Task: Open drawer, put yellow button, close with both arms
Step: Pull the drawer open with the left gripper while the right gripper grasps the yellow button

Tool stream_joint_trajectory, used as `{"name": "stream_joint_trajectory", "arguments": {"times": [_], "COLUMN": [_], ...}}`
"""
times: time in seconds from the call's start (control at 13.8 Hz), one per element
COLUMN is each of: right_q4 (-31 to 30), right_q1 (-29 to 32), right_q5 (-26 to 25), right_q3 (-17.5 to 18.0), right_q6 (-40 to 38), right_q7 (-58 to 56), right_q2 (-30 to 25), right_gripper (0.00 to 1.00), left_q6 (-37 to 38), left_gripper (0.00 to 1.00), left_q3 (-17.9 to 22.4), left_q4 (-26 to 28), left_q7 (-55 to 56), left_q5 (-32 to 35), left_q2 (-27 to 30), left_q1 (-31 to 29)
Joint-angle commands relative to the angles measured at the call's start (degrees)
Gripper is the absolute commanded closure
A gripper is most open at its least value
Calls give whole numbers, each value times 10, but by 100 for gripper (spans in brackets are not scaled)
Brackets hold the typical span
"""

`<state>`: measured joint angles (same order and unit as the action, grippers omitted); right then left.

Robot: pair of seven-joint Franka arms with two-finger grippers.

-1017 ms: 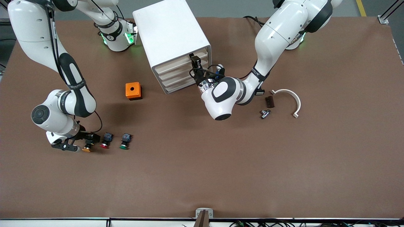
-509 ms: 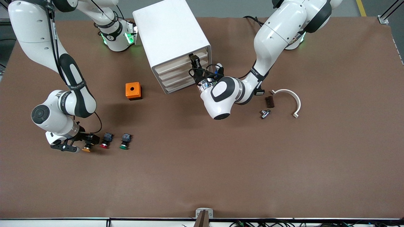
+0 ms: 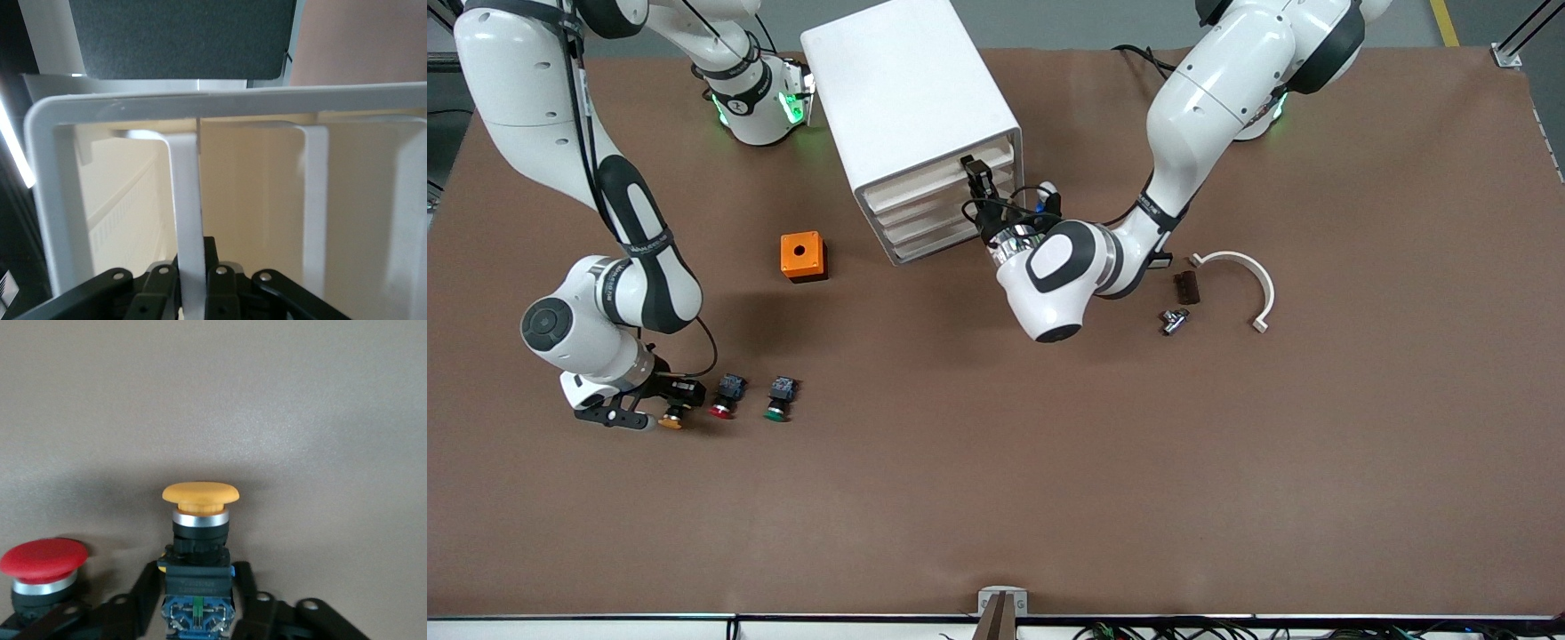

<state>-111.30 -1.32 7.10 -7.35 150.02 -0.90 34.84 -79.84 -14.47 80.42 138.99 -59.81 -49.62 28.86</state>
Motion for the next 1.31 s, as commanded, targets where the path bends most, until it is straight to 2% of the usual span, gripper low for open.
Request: {"name": "stream_joint_trajectory", "arguments": {"times": [0.0, 0.07, 0.29, 0.73, 1.02, 1.09, 1.16, 1.24], "right_q4": [7, 8, 9, 42, 41, 41, 41, 41], "right_q1": [-2, -1, -1, -4, -4, -4, -10, -18], "right_q5": [13, 13, 13, 13, 13, 13, 13, 13], "right_q3": [0, 0, 0, 0, 0, 1, 1, 1], "right_q6": [-10, -14, -18, -112, -167, -183, -196, -205], "right_q7": [-10, -10, -10, -3, 4, 22, 35, 48], "right_q2": [6, 5, 3, -21, -61, -72, -81, -92], "right_gripper": [87, 94, 99, 100, 100, 100, 100, 100], "left_q6": [4, 4, 3, 1, 0, 0, 0, 0], "left_gripper": [90, 89, 89, 84, 81, 72, 58, 31], "left_q3": [3, 3, 20, 23, 24, 23, 23, 24], "left_q4": [-15, -15, -17, -25, -25, -25, -25, -25], "left_q7": [3, 2, 1, 1, -2, -6, -21, -55], "left_q5": [-15, -14, -15, -15, -14, -14, -14, -14], "left_q2": [-9, -9, -9, -9, -8, -8, -7, -6], "left_q1": [-28, -36, -48, -82, -93, -92, -92, -92]}}
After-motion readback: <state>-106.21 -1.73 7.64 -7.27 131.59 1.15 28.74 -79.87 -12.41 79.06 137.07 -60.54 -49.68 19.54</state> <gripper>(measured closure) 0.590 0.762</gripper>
